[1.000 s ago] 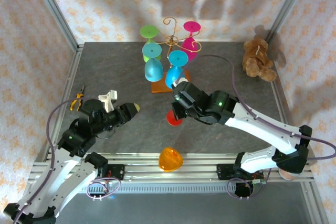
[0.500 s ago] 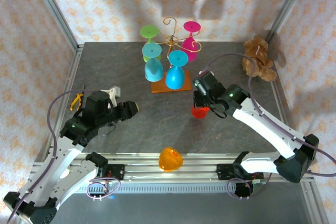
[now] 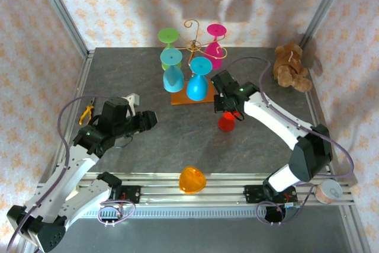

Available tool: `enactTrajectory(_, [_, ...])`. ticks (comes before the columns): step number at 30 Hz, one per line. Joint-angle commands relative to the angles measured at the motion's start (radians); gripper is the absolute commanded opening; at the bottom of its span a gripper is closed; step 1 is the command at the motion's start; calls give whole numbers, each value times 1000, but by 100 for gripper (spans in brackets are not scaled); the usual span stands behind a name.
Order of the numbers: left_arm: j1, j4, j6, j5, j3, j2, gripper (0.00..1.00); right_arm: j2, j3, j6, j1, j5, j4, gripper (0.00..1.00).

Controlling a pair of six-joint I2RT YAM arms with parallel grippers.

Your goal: Take the wine glass off the wine glass rack

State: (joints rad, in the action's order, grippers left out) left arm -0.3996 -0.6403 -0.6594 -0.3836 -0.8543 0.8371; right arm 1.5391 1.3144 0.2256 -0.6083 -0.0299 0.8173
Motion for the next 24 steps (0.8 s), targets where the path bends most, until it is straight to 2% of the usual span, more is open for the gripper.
enactTrajectory(1, [-1,-4,23,24,-38,10,45,13,54,-28,5,-5,-20,0])
enactTrajectory(7, [-1,-5,23,28,-43,16,45,29,58,-32,8,10,-29,0])
enactTrajectory(16, [-1,-4,20,31,-46,17,45,10,46,-26,8,21,-25,22])
enactTrajectory(20, [-1,-5,20,32,-46,20,45,-6,48,-24,8,22,-20,28])
enactTrajectory(24, [-1,-1,18,29,-46,20,45,-25,72,-25,8,18,2,30])
